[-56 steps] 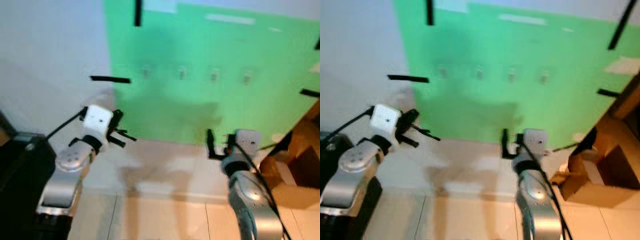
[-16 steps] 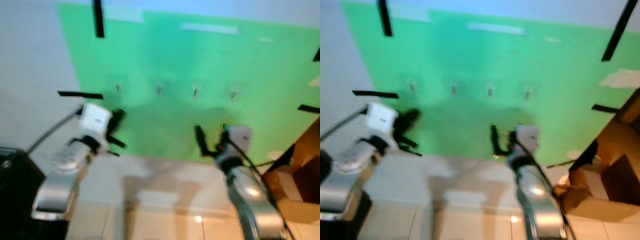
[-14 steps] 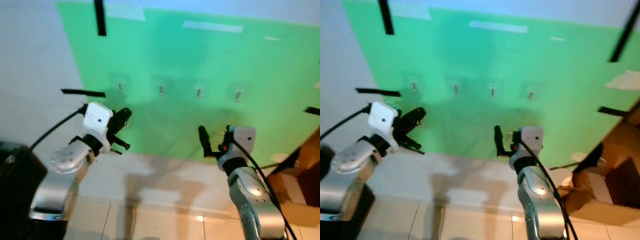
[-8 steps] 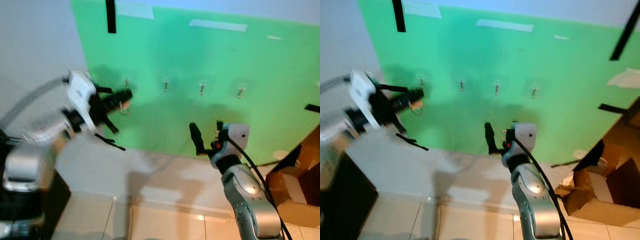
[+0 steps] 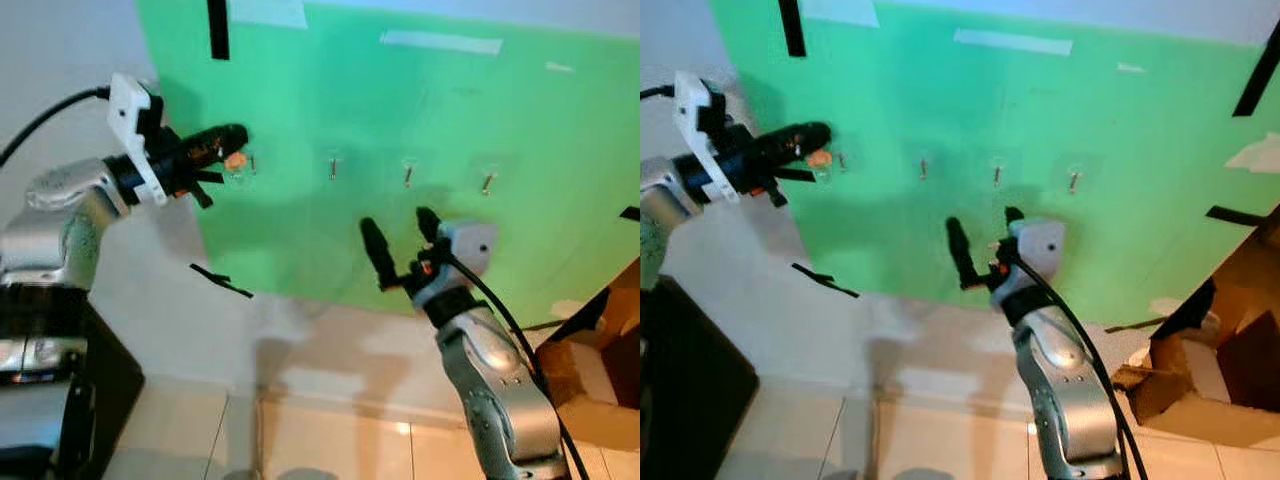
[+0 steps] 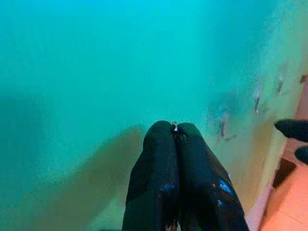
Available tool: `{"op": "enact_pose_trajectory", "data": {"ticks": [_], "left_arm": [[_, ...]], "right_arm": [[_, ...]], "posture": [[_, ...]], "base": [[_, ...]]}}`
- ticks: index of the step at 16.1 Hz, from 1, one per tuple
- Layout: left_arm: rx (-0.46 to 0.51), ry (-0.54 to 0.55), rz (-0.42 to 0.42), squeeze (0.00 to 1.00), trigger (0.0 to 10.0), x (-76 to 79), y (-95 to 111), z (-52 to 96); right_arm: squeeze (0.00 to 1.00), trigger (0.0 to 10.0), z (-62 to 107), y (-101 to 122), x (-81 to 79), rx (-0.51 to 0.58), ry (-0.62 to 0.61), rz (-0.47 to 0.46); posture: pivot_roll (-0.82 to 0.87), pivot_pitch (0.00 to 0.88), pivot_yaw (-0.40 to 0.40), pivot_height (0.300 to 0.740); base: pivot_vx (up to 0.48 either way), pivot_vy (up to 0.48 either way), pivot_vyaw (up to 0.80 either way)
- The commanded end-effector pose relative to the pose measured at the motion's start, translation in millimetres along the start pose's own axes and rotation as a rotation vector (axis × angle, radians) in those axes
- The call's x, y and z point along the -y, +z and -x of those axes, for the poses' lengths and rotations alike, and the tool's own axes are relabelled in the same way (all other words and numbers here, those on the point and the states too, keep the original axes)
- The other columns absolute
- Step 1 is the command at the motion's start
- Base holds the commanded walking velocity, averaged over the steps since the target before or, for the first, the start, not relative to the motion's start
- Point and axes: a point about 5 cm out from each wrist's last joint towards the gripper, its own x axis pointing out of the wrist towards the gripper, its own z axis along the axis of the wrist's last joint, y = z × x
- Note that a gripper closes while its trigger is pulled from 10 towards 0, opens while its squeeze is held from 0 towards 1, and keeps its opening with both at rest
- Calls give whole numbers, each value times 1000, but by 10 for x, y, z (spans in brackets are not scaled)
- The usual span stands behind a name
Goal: Hang keys on a hook
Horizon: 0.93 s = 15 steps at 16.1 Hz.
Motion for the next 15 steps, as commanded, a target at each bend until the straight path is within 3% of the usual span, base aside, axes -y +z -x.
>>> {"op": "enact_pose_trajectory", "data": {"ticks": [1,5,8,15], "left_arm": [[-7,-26,-32,0,10000,-40,52,-68],[-10,-75,-44,0,10000,-62,47,-240],[21,60,-111,0,10000,-185,136,-354],[26,31,-176,0,10000,-160,229,-517]], "right_arm": [[0,10000,-27,76,-18,17,29,16],[0,10000,-88,140,-53,22,76,36],[0,10000,-101,192,-69,28,115,18],[0,10000,-134,239,-94,26,139,13]], "posture": [[40,0,-8,740],[25,0,-3,740],[20,0,-5,740],[17,0,-20,740]], "base": [[0,0,0],[0,0,0],[0,0,0],[0,0,0]]}}
